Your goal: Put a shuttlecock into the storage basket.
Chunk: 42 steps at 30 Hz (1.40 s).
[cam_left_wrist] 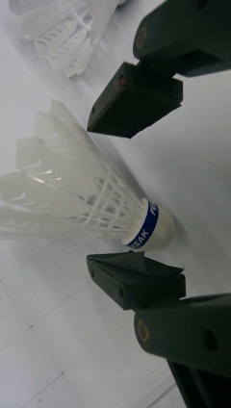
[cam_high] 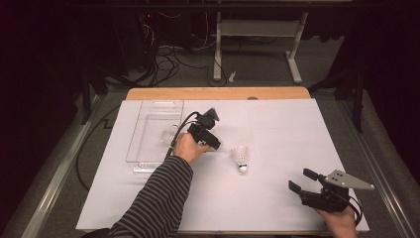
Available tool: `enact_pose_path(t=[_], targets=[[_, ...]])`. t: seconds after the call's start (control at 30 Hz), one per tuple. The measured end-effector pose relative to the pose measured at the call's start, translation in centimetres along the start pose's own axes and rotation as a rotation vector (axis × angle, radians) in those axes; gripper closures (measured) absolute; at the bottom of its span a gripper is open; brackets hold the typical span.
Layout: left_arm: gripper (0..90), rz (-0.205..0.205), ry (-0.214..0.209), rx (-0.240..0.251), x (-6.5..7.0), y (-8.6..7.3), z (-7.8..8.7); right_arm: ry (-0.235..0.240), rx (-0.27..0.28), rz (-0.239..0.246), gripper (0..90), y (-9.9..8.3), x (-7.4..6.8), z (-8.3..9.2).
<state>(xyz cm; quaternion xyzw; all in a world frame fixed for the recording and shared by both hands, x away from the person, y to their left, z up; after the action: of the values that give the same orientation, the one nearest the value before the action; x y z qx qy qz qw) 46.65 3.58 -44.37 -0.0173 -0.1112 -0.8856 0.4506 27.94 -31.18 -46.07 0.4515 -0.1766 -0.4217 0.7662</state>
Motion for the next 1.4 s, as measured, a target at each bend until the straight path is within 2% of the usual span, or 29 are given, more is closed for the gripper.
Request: enact_pose_path(t=[0.57,0.73,0.83,0.97,1.03,1.4], targets=[[40.2,0.002,0.014,-0.025,-0.02,-0.08,-0.43,0.0,-0.001,0.001,25.5,-0.01,0.03,-0.02],[44.0,-0.01,0.029,-0.041,0.09,-0.13,-0.66,-0.001,-0.002,0.001,25.6,-0.02,0.03,-0.03],[47.5,-0.008,0.025,-0.049,0.06,-0.16,-0.73,-0.001,-0.002,0.0,25.6,-0.02,0.03,-0.03],[50.0,-0.011,0.024,-0.052,0.06,-0.17,-0.72,-0.002,-0.003,0.0,25.6,-0.03,0.02,-0.03],[54.0,-0.014,0.022,-0.054,0.04,-0.2,-0.73,-0.001,-0.003,0.0,25.6,-0.03,0.03,-0.03],[62.5,-0.027,0.041,-0.059,0.06,-0.29,-0.65,-0.002,-0.004,0.001,25.6,-0.03,0.01,-0.05]])
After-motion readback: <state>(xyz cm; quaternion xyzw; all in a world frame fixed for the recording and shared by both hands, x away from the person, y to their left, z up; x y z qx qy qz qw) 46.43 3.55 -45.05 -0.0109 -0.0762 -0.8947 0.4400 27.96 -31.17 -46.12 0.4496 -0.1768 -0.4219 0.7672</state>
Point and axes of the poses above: each handheld gripper's, and its own axes: z roughly backward along the jaws, y roughly out of its top, x roughly to its right, the point moved 2 cm from there along -z, roughly forward along the jaws, and after that the axes turned 6 degrees about -x, right-handed, at the moved point
